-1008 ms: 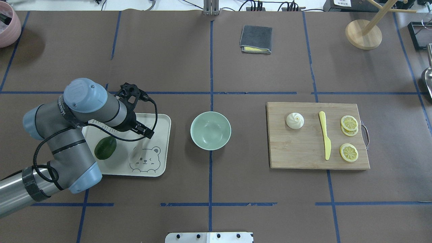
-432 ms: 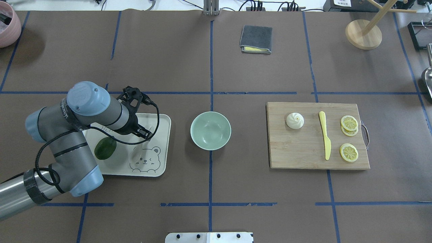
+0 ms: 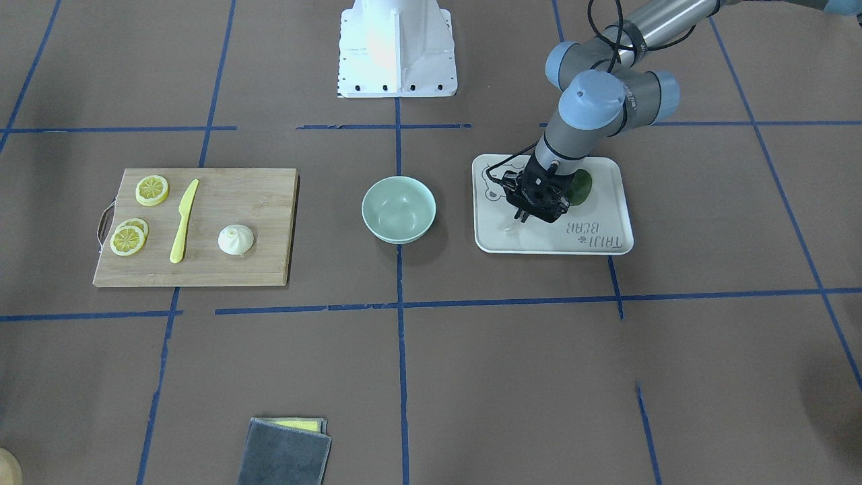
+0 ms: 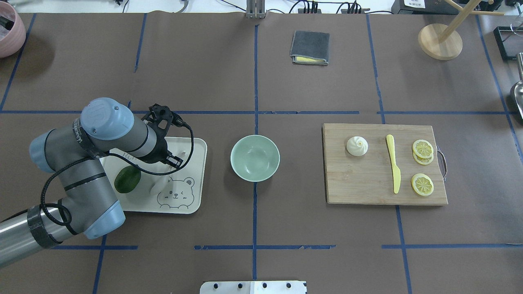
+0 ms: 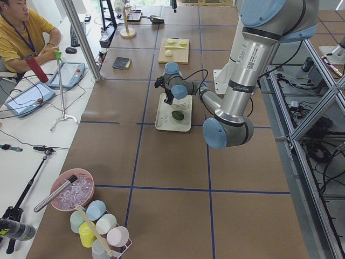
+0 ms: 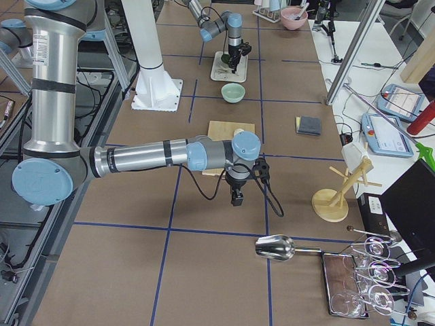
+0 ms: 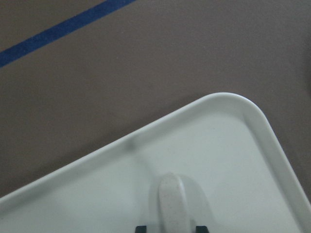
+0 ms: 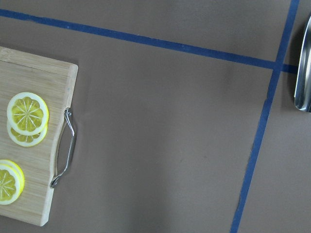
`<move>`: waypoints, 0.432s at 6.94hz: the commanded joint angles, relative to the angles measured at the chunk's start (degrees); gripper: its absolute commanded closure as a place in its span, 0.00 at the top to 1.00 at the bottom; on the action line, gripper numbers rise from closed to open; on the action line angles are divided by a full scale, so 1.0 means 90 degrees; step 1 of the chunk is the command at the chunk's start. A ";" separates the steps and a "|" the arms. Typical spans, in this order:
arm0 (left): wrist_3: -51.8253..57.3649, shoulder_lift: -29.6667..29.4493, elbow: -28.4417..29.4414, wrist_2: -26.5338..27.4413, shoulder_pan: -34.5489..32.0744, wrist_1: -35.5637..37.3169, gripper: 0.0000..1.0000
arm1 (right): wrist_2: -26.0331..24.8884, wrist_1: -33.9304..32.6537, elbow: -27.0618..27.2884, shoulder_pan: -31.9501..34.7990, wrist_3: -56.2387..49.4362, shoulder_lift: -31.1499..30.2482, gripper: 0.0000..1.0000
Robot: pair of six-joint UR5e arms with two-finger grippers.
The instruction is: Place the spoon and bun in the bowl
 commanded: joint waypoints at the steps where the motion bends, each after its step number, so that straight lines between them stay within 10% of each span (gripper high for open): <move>1: -0.0622 -0.0081 -0.0402 0.0000 0.0001 0.0693 0.00 | 0.0110 0.0003 -0.0095 -0.0074 0.0000 0.0001 1.00; 3: -0.0833 -0.0439 -0.0639 0.0000 0.0001 0.1037 0.00 | 0.0140 0.0013 -0.0095 -0.0084 0.0010 0.0030 1.00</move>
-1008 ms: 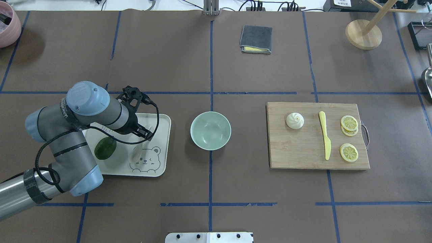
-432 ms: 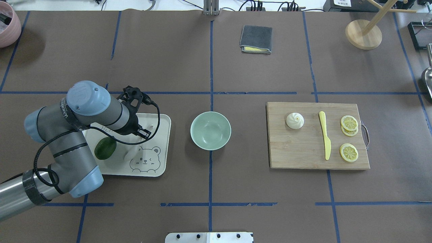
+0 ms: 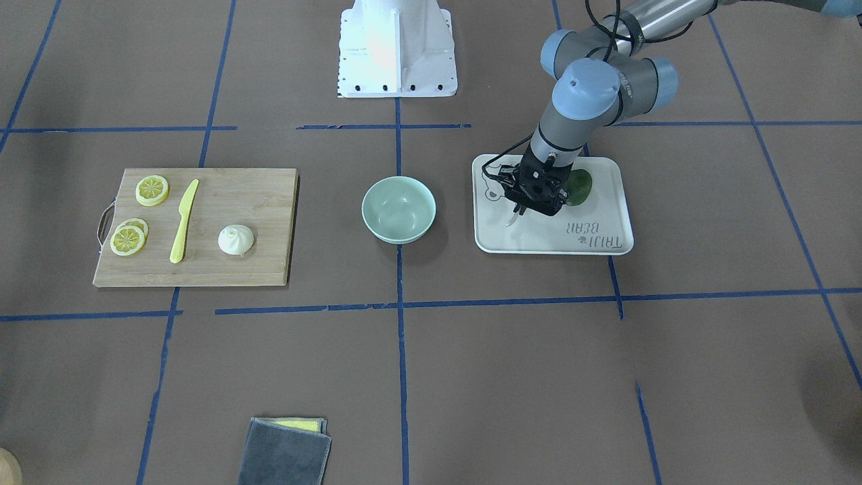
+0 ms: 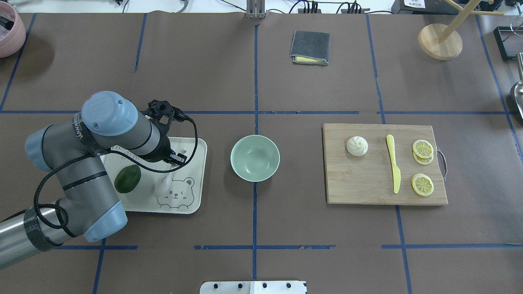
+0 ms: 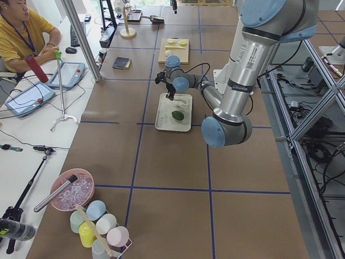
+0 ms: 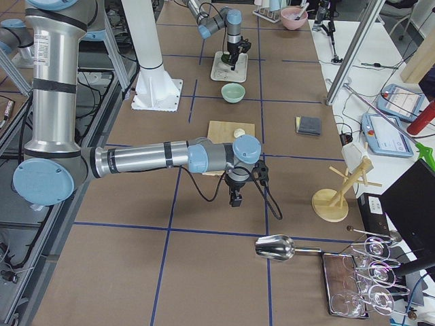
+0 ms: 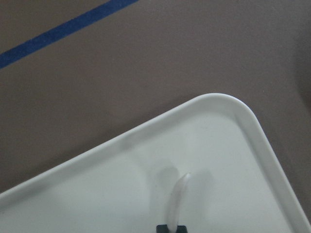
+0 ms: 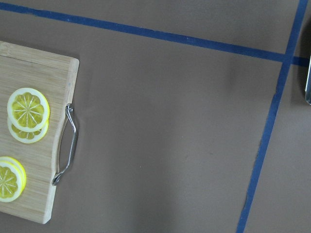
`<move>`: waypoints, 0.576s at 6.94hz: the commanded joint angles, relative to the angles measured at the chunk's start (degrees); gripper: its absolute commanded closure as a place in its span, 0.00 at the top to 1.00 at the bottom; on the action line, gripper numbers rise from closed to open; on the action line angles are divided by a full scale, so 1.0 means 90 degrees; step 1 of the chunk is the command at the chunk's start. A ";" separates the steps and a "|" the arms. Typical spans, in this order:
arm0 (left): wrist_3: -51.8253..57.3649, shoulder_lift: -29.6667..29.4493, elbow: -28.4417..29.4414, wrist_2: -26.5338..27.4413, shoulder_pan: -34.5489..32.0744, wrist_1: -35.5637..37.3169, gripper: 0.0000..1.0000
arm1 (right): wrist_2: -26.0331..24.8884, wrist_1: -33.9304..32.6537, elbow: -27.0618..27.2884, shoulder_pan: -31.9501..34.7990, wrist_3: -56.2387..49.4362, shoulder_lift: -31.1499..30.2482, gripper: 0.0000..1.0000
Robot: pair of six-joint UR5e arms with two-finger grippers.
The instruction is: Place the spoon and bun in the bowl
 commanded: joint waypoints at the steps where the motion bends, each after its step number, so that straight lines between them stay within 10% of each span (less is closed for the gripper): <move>1: -0.0397 -0.0656 -0.0022 0.0000 0.0029 0.0239 0.00 | 0.0039 0.0008 0.0042 -0.0009 0.0017 0.0070 1.00; 4: -0.1724 -0.1906 0.0863 0.0145 0.0078 -0.0468 0.00 | 0.0332 0.0027 0.0276 -0.0282 0.0720 0.0099 1.00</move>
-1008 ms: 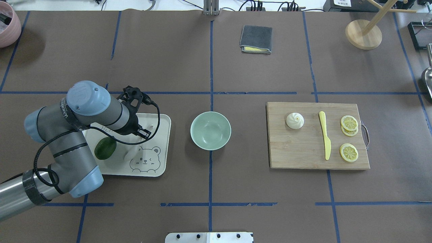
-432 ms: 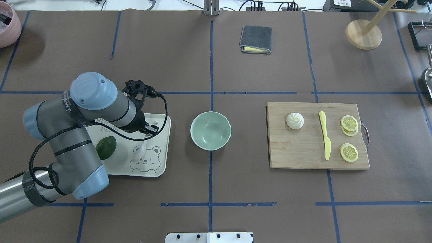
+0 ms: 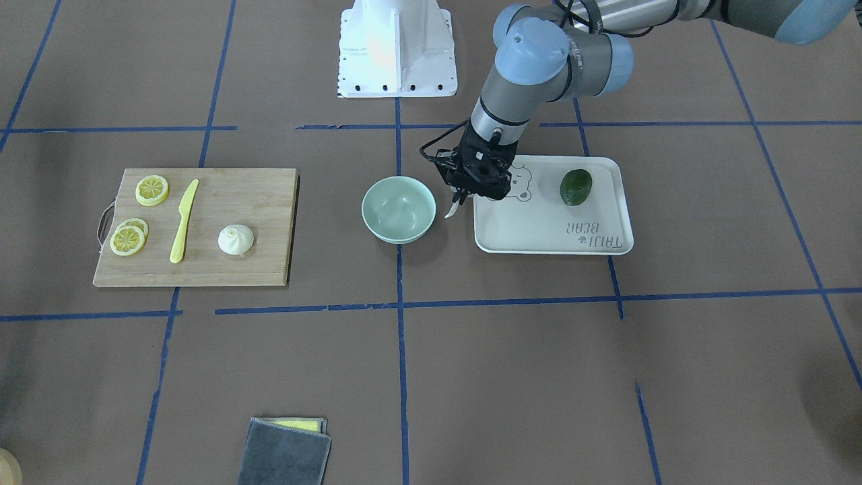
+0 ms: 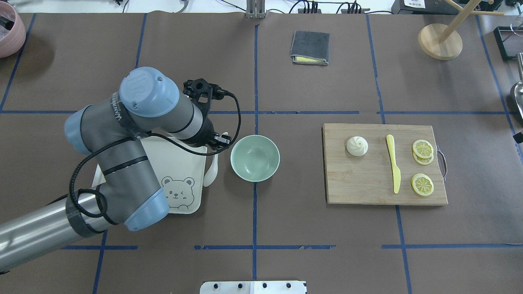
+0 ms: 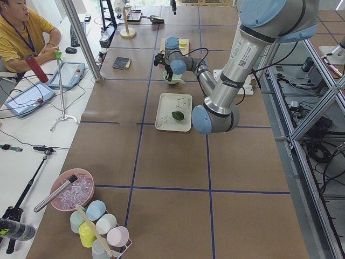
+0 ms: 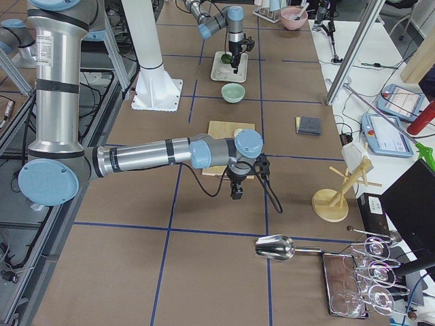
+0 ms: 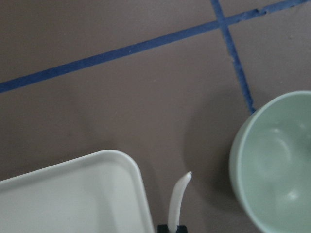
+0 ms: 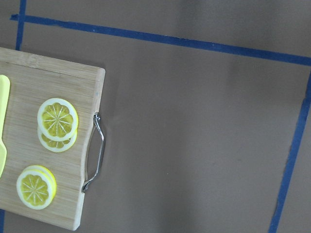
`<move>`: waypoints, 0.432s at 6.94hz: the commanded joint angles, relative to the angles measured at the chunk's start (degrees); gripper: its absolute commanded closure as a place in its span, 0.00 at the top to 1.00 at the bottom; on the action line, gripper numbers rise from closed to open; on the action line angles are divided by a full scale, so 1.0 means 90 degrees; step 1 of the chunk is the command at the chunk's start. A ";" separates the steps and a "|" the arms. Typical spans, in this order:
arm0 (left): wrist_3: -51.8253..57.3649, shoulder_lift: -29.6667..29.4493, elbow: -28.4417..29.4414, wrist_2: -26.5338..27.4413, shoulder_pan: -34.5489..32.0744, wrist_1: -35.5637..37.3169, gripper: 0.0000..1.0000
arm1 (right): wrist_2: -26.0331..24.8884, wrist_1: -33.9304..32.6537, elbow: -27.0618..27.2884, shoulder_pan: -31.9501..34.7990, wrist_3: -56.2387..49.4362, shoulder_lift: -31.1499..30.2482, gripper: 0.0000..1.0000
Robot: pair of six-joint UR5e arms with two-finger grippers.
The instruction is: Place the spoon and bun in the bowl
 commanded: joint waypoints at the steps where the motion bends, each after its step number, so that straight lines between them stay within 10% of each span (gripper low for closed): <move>1: -0.0888 -0.0570 0.0916 0.0459 0.0078 -0.1419 0.00 | 0.0049 0.0005 0.0111 -0.0087 0.0180 0.0006 1.00; 3: -0.0921 -0.0678 0.1232 0.0812 0.0185 -0.1858 0.00 | 0.0059 0.0217 0.0101 -0.0154 0.0277 0.0016 1.00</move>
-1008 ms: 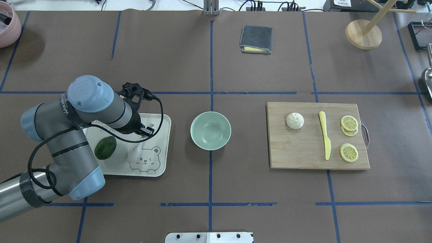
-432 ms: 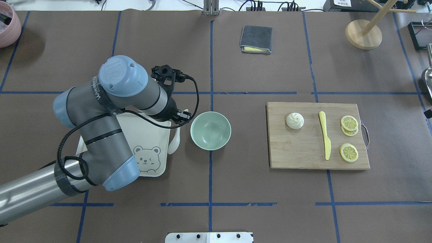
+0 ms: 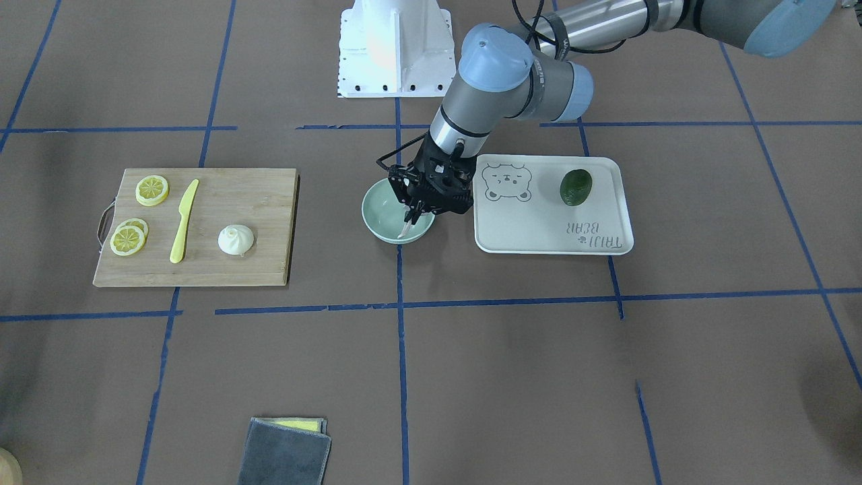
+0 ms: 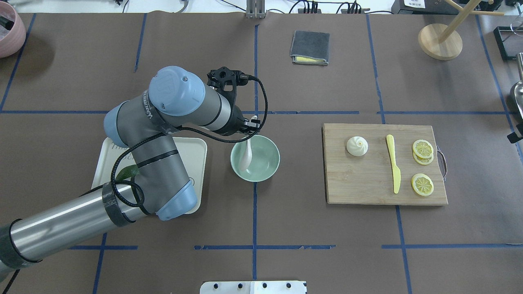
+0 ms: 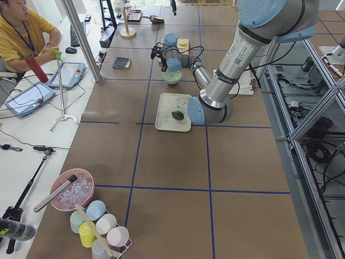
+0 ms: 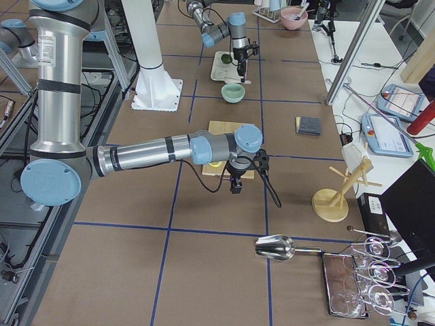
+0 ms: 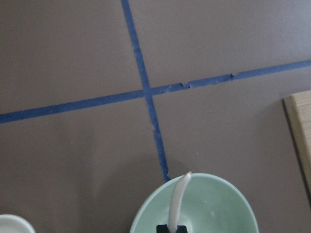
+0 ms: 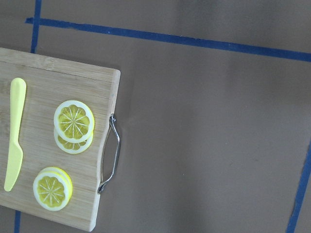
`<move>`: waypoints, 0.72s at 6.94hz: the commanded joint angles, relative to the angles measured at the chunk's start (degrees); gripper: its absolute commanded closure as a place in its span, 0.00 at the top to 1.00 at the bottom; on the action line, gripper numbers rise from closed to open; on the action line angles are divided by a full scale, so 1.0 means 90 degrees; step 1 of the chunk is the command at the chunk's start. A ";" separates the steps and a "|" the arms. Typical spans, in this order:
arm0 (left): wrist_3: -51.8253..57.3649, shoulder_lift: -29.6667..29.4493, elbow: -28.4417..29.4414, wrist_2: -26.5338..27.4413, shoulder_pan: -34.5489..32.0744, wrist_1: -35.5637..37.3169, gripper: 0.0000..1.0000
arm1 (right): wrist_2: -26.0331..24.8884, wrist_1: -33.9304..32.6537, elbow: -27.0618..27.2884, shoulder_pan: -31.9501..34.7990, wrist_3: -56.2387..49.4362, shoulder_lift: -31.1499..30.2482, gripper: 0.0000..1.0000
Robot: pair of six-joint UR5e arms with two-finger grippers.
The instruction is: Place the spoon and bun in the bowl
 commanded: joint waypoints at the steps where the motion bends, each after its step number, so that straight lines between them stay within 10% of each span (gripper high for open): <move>1: -0.0079 -0.0067 0.0208 0.0290 0.0144 -0.0277 0.47 | 0.0008 0.0501 -0.0010 -0.0176 0.0632 0.0003 1.00; 2: -0.0185 0.0029 0.0141 0.0600 0.0280 -0.0364 0.96 | 0.0008 0.1007 -0.0010 -0.0487 0.1304 0.0003 1.00; 5: -0.0411 0.0748 -0.0549 0.0779 -0.0018 -0.0307 0.99 | -0.0447 0.2767 -0.0001 -0.1745 0.4667 0.0652 1.00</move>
